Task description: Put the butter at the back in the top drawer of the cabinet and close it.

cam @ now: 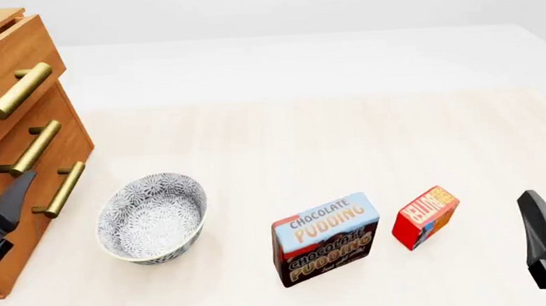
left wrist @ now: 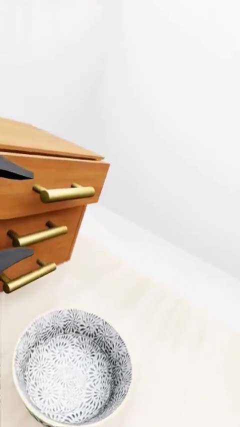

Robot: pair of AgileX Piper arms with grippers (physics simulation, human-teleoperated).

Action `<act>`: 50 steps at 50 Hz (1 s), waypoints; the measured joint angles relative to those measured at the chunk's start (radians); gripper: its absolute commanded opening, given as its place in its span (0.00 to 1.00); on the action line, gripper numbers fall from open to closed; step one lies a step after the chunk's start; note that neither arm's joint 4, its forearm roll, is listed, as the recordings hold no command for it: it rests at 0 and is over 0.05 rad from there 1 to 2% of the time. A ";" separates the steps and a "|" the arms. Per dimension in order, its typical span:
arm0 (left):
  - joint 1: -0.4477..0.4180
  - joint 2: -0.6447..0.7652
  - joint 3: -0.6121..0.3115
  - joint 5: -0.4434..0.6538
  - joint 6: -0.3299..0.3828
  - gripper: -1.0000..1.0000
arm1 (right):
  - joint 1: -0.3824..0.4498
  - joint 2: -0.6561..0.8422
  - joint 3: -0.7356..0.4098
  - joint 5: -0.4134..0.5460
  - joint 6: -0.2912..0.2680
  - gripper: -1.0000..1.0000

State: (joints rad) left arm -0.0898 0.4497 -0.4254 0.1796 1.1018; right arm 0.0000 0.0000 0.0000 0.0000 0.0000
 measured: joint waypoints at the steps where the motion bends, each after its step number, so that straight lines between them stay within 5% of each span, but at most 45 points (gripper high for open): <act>1: 0.001 0.004 0.000 -0.004 0.006 1.00 | 0.000 0.000 0.000 0.000 0.000 1.00; 50: 0.067 0.193 -0.044 -0.160 0.135 1.00 | 0.000 0.000 0.000 0.000 0.000 1.00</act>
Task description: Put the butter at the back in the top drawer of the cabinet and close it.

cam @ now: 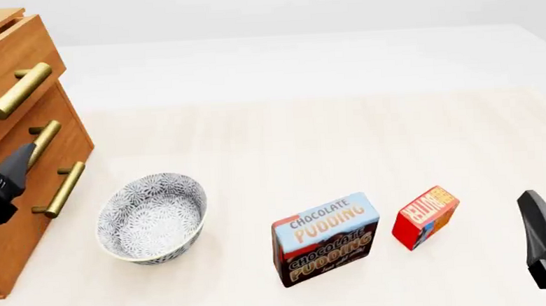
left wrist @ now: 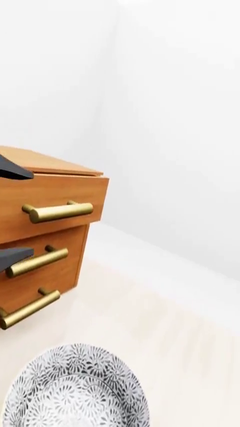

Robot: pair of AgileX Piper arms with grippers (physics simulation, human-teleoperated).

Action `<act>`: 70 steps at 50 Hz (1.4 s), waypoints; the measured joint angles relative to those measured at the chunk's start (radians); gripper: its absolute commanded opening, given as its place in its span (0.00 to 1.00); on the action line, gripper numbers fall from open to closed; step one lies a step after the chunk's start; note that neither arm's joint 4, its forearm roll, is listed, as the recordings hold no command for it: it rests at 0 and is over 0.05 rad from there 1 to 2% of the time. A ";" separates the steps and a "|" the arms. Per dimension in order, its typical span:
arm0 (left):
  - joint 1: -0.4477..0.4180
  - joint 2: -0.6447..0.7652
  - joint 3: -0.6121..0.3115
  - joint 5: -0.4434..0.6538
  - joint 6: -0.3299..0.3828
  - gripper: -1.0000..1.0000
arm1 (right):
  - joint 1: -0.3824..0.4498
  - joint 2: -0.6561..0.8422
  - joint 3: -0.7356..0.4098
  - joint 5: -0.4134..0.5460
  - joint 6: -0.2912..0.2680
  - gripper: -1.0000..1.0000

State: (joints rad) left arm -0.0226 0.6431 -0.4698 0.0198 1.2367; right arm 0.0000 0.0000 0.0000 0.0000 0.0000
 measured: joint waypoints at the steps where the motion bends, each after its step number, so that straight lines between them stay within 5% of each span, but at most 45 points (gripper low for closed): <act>1: 0.001 0.004 -0.001 -0.003 0.001 1.00 | 0.000 0.000 0.000 0.000 0.000 1.00; 70: 0.122 0.124 0.021 -0.123 0.030 1.00 | 0.000 0.000 0.000 0.000 0.000 1.00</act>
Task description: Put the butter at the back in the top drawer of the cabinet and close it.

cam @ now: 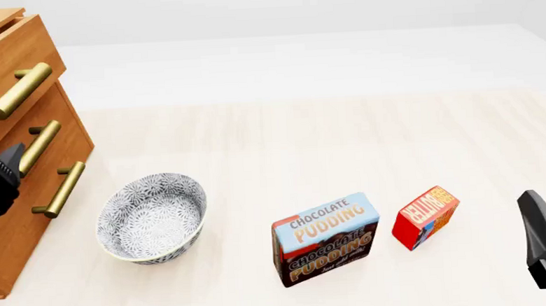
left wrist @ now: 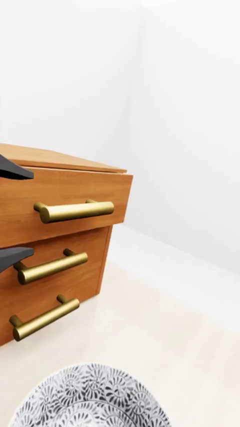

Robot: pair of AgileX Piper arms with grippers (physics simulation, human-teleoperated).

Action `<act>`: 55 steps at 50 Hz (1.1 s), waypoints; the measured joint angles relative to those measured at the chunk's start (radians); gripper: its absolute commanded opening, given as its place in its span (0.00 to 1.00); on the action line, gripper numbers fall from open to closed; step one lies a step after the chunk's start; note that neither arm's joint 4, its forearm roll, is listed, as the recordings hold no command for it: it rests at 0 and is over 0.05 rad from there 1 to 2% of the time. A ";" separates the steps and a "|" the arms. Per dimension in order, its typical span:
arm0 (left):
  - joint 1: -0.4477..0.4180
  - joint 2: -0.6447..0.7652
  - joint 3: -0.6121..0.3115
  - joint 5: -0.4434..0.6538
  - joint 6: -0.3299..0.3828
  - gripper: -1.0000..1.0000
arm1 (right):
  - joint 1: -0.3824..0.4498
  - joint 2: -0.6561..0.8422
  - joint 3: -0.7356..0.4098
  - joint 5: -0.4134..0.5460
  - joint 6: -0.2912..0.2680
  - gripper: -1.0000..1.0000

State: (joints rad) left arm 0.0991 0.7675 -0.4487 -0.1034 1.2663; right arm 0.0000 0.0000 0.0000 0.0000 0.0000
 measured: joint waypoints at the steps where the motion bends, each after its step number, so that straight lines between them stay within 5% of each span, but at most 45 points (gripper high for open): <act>1: 0.001 0.003 0.000 -0.002 0.000 1.00 | 0.000 0.000 0.000 0.000 0.000 1.00; 55: 0.047 0.164 -0.022 -0.153 -0.001 1.00 | 0.000 0.000 0.000 0.000 0.000 1.00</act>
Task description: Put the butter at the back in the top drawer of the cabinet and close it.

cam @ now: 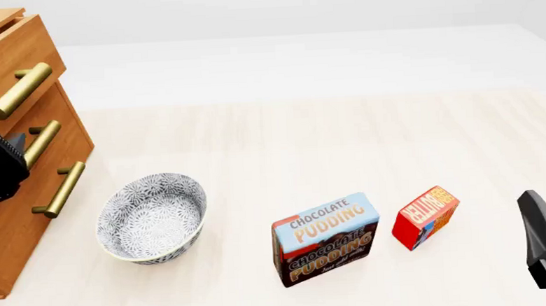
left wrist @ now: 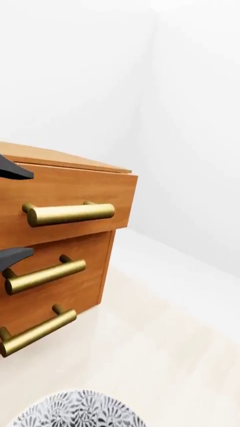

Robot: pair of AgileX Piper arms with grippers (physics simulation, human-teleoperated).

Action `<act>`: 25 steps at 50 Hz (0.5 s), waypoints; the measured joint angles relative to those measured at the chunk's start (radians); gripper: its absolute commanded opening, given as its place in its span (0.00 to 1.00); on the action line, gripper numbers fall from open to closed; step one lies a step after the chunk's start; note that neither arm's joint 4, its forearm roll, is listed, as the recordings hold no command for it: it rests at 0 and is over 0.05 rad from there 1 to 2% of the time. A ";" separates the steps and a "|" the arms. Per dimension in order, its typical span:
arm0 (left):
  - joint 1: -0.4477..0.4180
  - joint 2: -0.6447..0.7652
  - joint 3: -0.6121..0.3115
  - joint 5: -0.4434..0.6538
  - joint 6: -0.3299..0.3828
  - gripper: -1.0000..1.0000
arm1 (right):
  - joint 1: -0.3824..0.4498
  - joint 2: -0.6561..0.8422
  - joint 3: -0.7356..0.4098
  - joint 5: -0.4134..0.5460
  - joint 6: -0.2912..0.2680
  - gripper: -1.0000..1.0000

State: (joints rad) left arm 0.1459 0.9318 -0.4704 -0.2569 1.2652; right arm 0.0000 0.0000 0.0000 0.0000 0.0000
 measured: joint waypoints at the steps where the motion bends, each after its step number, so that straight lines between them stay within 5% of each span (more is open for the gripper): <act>1: 0.000 0.003 0.000 -0.002 0.000 1.00 | 0.000 0.000 0.000 0.000 0.000 1.00; 25: 0.001 0.060 -0.008 -0.046 0.005 1.00 | 0.000 0.000 0.000 0.000 0.000 1.00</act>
State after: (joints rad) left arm 0.1474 0.9914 -0.4788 -0.3024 1.2701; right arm 0.0000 0.0000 0.0000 0.0000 0.0000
